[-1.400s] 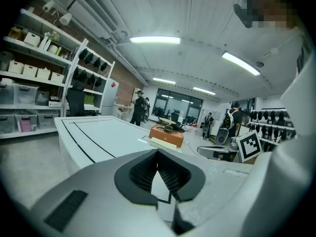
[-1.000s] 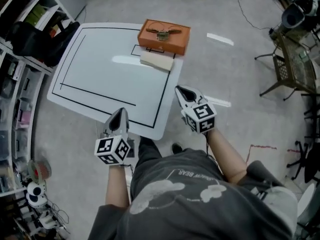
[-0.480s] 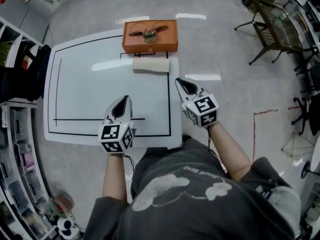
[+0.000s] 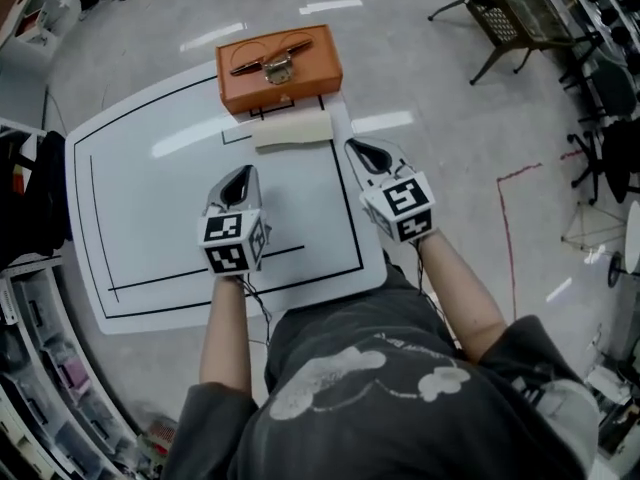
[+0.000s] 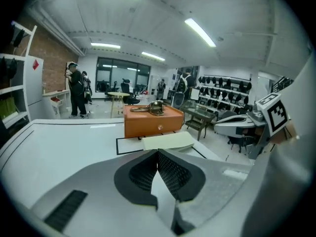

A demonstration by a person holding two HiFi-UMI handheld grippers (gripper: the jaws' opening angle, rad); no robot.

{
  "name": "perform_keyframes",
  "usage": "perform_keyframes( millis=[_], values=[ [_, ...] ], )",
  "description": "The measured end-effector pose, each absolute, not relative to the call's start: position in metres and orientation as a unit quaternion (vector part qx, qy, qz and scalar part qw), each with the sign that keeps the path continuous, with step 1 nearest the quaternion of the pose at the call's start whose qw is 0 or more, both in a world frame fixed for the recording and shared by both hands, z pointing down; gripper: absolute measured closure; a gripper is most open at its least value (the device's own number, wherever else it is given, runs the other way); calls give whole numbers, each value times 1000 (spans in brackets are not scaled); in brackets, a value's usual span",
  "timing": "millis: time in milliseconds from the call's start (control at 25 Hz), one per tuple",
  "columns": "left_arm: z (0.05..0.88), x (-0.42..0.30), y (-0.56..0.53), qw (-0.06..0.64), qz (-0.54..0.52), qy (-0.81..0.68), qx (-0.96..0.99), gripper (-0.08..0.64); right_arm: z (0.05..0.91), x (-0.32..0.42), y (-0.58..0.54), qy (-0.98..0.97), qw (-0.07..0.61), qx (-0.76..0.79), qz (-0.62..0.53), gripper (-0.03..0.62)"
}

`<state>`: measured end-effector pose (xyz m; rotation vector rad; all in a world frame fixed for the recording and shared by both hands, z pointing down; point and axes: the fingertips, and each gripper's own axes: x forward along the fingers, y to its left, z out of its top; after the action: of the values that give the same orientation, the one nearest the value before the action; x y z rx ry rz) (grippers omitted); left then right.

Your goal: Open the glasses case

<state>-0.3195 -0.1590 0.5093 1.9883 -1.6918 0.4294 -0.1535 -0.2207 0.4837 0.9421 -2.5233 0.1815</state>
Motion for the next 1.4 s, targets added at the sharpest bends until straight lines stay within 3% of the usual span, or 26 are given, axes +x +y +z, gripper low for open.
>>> perform_keyframes(
  millis=[840,1000,1200,1400],
  values=[
    [562,-318,-202,284,202,-598,721,557,517,-173,-252,-901,290,319,53,584],
    [561,-319,-204,279,201,-606,718,557,522,-177,-252,-906,311,286,30,492],
    [563,-317,-206,268,215,-605,718,557,538,-186,-248,-908,354,226,0,328],
    [569,-317,-205,263,234,-605,714,557,548,-201,-249,-902,387,183,-46,278]
  ],
)
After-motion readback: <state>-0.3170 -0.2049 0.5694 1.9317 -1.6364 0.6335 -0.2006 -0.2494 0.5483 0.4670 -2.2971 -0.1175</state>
